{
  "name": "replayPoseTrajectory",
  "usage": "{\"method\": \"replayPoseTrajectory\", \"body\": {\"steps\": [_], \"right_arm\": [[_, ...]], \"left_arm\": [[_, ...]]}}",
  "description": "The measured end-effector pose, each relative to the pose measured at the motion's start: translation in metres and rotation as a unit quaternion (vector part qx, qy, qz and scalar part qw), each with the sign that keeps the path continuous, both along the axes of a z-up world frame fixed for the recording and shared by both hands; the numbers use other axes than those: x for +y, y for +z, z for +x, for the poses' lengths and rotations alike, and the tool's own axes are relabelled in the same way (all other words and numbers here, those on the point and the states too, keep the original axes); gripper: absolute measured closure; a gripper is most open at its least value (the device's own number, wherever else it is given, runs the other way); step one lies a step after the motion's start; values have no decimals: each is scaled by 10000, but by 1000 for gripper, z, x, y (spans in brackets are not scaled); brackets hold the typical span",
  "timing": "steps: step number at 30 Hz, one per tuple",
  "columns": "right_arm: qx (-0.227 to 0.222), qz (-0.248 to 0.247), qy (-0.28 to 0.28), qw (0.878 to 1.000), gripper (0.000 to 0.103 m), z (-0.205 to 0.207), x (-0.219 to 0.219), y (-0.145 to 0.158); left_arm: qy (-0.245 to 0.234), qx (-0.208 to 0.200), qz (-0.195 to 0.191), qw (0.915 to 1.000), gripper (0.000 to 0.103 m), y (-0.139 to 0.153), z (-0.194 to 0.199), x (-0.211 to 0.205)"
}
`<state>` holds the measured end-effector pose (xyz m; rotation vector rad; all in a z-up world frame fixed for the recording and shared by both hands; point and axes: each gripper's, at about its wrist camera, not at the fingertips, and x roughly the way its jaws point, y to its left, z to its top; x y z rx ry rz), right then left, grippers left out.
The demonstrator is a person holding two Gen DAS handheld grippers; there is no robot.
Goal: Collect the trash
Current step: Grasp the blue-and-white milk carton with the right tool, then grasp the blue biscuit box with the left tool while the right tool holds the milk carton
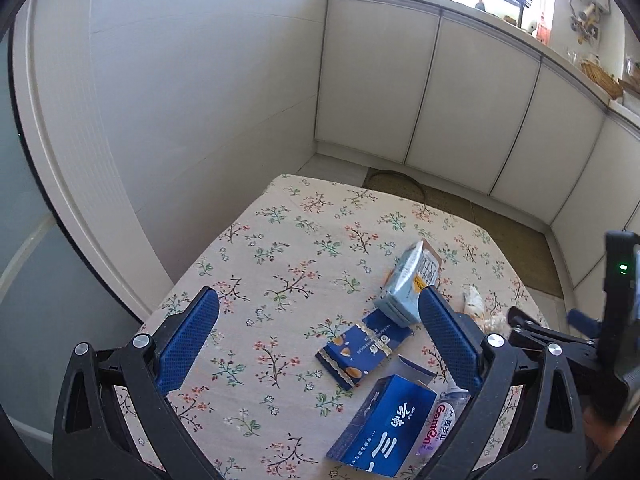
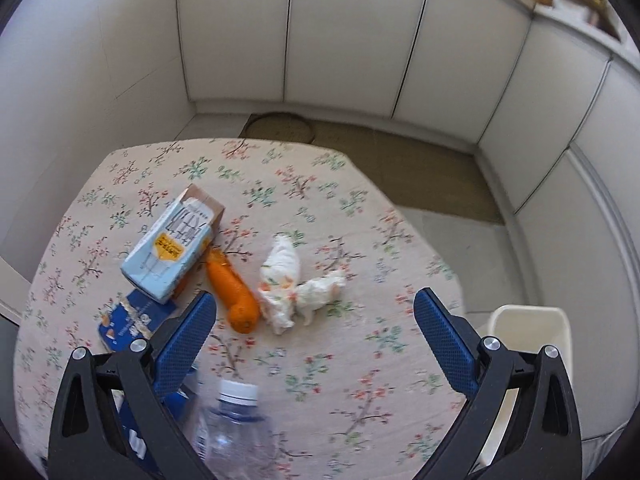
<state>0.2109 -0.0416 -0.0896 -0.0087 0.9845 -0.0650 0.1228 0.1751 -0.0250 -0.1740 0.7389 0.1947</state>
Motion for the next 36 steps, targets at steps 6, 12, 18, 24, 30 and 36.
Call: {"method": "replayPoseTrajectory", "body": {"steps": [6, 12, 18, 24, 30, 36], "right_arm": [[863, 810, -228, 9927, 7, 65, 44, -31], [1335, 940, -448, 9856, 7, 104, 73, -59], [1526, 927, -509, 9826, 7, 119, 86, -84], [1514, 1185, -201, 9811, 44, 113, 90, -89], [869, 1372, -68, 9867, 44, 87, 61, -51], [419, 1426, 65, 9889, 44, 46, 7, -12]], "left_arm": [[193, -126, -537, 9983, 7, 17, 3, 32], [240, -157, -848, 9960, 7, 23, 8, 49], [267, -68, -1067, 9939, 7, 18, 15, 58], [287, 155, -1241, 9917, 7, 6, 27, 61], [236, 518, -1190, 9913, 7, -16, 46, 56], [-224, 1191, -764, 9897, 7, -56, 77, 29]]}}
